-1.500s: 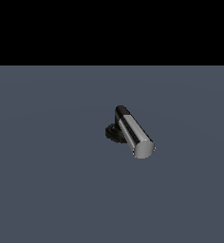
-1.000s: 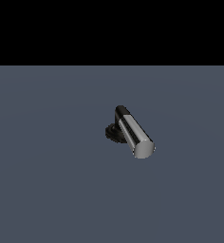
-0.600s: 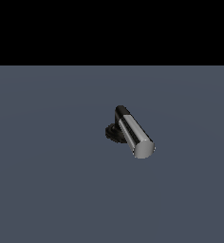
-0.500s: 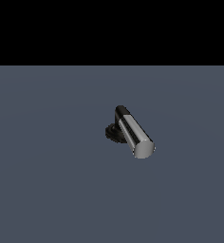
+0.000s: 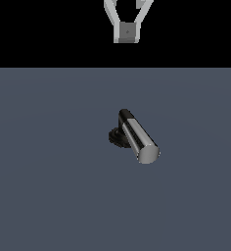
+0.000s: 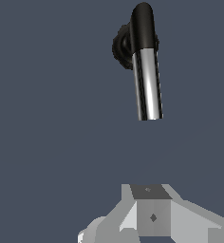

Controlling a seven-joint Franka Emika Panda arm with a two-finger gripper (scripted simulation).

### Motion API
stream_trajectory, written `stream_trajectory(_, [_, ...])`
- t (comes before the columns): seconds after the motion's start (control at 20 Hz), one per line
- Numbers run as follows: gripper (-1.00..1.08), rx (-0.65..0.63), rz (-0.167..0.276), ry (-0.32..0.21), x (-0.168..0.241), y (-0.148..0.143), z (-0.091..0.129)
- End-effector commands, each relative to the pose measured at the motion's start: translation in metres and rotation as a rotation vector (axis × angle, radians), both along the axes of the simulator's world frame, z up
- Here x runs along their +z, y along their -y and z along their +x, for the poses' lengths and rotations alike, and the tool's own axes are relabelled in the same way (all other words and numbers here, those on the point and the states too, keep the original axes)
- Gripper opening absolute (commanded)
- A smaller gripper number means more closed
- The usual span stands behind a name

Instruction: Turn on the faucet by rotating a designated handle.

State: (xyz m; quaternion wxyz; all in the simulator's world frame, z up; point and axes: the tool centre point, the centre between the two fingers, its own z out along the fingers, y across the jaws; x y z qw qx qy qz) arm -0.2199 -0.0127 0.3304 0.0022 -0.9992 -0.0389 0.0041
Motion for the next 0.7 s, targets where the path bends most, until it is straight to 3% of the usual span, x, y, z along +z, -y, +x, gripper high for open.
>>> stream_trajectory(0.0, [-1.0,0.017,0.0,0.001,-0.02,0.001,0.004])
stream_trajectory(0.65, [-1.0,0.096,-0.003,0.005,-0.116,0.008,0.024])
